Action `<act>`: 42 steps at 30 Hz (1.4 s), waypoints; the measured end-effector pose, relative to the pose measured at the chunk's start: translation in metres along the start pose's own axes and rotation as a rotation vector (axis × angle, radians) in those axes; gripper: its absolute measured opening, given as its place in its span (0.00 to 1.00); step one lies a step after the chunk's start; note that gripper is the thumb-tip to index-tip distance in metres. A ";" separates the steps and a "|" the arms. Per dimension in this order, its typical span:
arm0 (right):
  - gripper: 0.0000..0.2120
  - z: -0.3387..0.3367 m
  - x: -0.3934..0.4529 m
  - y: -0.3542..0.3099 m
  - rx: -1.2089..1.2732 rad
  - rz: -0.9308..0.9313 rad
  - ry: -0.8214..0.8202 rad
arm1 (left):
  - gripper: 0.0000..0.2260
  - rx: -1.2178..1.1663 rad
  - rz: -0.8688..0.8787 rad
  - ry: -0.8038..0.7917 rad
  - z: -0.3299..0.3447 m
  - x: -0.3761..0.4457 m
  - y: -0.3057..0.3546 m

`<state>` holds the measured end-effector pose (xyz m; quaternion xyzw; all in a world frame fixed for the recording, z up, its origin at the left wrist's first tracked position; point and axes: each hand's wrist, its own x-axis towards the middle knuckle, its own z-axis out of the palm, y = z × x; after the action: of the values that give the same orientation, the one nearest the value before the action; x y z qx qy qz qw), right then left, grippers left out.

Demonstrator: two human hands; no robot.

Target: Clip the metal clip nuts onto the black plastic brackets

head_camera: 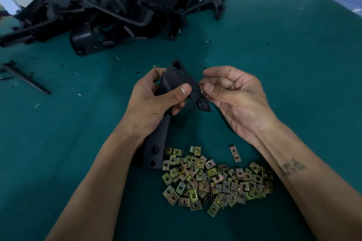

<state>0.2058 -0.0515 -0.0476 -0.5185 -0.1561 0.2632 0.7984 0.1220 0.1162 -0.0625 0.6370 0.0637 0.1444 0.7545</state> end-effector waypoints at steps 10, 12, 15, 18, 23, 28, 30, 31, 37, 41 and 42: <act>0.15 0.000 0.001 -0.003 0.007 0.020 0.059 | 0.14 -0.004 0.009 -0.028 0.000 0.002 -0.004; 0.15 0.000 0.000 -0.003 0.004 0.019 0.064 | 0.14 -0.005 0.006 -0.015 0.001 0.002 -0.004; 0.12 0.001 0.000 -0.002 -0.011 0.026 0.067 | 0.14 0.012 0.007 0.003 0.001 0.001 -0.003; 0.11 0.001 -0.001 -0.001 -0.011 0.037 0.064 | 0.16 0.006 0.011 0.007 0.002 0.001 -0.002; 0.10 0.002 -0.002 -0.006 -0.083 0.020 0.065 | 0.17 0.020 0.020 0.009 0.002 0.000 -0.002; 0.10 0.007 -0.005 -0.006 -0.134 0.015 0.113 | 0.15 0.070 0.044 0.013 0.002 0.000 -0.002; 0.10 0.009 -0.006 -0.005 -0.113 0.031 0.146 | 0.16 0.087 0.056 0.017 0.002 0.000 -0.002; 0.10 0.011 -0.007 -0.004 -0.100 0.040 0.166 | 0.16 0.095 0.060 0.018 0.002 0.000 -0.002; 0.09 0.016 -0.011 -0.002 -0.026 0.100 0.178 | 0.14 0.115 0.078 0.013 -0.002 0.002 -0.005; 0.08 0.009 -0.010 -0.009 -0.027 0.150 0.038 | 0.13 0.127 0.093 0.038 -0.006 0.002 -0.006; 0.13 0.004 -0.009 -0.013 -0.032 0.179 -0.027 | 0.13 0.125 0.096 0.050 -0.007 0.002 -0.006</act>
<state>0.1994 -0.0581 -0.0337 -0.5394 -0.1241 0.3380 0.7612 0.1231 0.1223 -0.0692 0.6814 0.0611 0.1920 0.7036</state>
